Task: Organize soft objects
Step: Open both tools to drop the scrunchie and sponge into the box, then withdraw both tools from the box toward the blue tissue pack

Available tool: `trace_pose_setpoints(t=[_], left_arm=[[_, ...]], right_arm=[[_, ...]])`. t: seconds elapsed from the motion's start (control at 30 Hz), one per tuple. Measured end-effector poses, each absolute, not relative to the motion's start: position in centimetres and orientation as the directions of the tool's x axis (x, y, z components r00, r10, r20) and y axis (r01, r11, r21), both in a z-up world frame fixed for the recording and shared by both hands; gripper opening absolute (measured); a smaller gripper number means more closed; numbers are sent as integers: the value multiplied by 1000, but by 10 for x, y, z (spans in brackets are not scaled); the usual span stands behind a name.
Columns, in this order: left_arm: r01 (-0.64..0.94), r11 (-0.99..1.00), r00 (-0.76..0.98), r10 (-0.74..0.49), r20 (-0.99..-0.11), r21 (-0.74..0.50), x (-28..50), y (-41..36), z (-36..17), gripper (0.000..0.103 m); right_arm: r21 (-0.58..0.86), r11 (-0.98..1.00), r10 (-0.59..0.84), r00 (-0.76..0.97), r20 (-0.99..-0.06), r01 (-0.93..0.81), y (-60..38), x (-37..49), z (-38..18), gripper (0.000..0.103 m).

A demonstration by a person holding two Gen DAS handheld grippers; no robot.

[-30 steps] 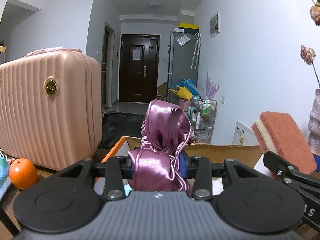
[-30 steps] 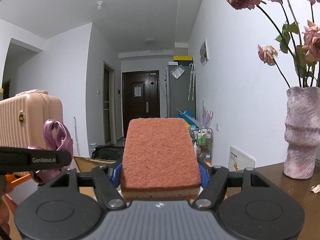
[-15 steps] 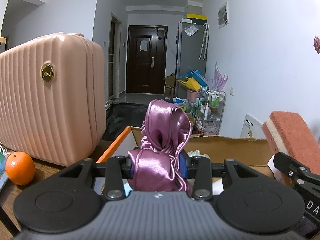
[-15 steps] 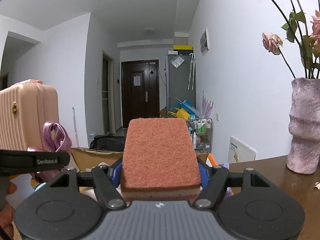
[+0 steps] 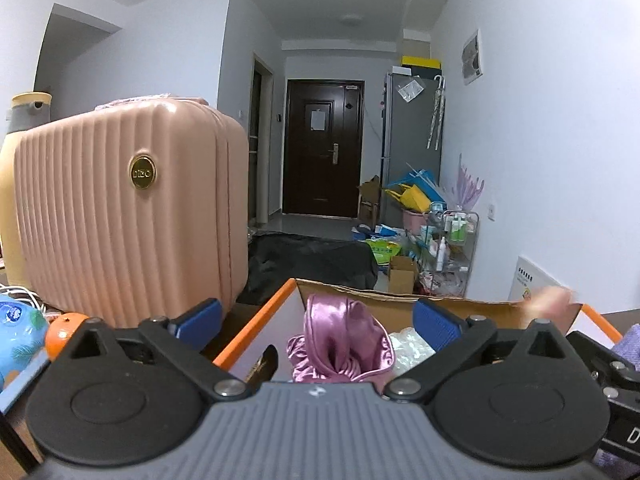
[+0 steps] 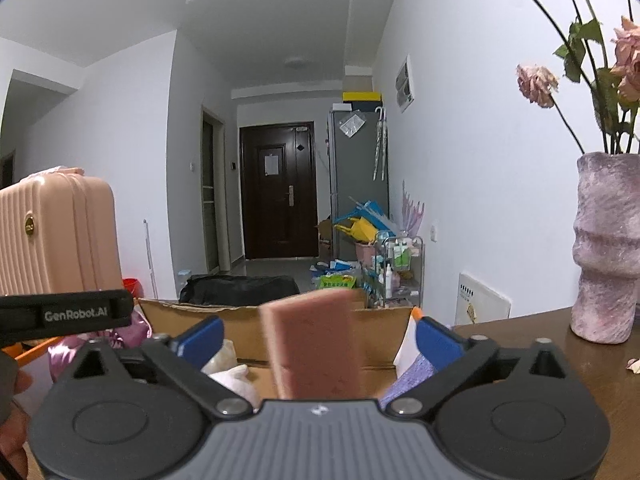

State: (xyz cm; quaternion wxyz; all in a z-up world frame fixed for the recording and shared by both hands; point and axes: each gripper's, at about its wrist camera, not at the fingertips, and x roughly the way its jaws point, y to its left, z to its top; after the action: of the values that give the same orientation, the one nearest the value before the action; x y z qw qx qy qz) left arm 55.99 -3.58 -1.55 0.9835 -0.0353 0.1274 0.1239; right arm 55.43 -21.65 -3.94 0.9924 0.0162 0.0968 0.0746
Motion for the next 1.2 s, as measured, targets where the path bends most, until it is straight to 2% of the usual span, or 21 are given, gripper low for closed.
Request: trace_pose_setpoints(t=[0.77,1.2], left_arm=[[-228,974,940,216,-265,-16,548,-35,-16,103],[-215,977,942,204,-265,-10,522,-34,-16,103]], right_arm=[[34,993,119,976,-180,-114,-219,532,-42,103],[-21,993,110,980,-164,-115,-213,500,-41,103]])
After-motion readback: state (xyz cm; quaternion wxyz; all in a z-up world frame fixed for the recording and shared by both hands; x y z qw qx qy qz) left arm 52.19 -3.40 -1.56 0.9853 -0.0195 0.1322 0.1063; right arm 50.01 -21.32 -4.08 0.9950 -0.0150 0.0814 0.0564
